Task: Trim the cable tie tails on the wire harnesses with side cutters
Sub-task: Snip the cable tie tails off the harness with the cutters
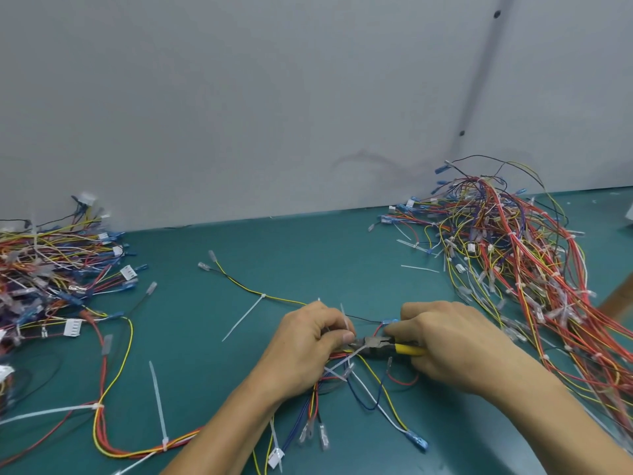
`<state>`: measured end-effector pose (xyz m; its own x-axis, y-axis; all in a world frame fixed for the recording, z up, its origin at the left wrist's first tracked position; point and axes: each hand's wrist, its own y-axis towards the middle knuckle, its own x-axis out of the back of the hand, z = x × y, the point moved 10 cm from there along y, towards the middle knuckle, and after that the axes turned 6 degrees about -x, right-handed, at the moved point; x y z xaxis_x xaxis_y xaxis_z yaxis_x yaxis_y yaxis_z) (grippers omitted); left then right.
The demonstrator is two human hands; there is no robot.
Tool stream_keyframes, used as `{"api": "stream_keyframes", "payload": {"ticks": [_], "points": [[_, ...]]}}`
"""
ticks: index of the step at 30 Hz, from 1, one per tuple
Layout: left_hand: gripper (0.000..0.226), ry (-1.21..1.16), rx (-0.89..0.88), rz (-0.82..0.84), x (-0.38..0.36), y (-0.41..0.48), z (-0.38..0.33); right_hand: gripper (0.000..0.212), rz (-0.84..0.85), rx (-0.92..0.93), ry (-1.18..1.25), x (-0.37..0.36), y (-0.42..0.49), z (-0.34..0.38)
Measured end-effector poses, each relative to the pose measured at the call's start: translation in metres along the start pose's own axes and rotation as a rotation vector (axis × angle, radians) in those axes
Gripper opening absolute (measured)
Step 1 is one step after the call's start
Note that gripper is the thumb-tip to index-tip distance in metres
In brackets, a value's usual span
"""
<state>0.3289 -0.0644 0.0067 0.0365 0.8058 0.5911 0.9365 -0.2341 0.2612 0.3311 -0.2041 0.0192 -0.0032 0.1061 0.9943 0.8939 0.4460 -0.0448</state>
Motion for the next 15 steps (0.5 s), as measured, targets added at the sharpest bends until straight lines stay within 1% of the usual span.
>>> {"api": "stream_keyframes", "payload": {"ticks": [2,4,6,9,12,13,15], "points": [[0.027,0.004,0.0,-0.004,0.0,0.0,0.001,0.021,-0.007,0.006,0.003,-0.001,0.0,0.0],[0.025,-0.003,0.01,-0.006,0.0,-0.001,0.002,0.019,-0.007,0.009,0.006,-0.003,0.0,0.0],[0.021,-0.067,0.044,-0.011,0.001,-0.002,0.006,0.019,-0.004,0.005,0.005,-0.004,0.001,0.0],[0.019,-0.292,0.143,-0.071,0.01,-0.004,0.012,0.023,0.003,-0.012,-0.017,-0.005,0.001,0.002],[0.02,-0.617,0.288,-0.248,0.032,-0.01,0.025,0.022,-0.003,-0.054,-0.001,0.0,-0.002,0.0],[0.021,-0.668,0.315,-0.288,0.041,-0.013,0.029,0.022,-0.019,-0.07,0.016,0.004,-0.003,-0.001],[0.022,-0.671,0.325,-0.307,0.055,-0.021,0.033,0.028,-0.052,-0.087,0.056,0.013,-0.007,-0.002]]}}
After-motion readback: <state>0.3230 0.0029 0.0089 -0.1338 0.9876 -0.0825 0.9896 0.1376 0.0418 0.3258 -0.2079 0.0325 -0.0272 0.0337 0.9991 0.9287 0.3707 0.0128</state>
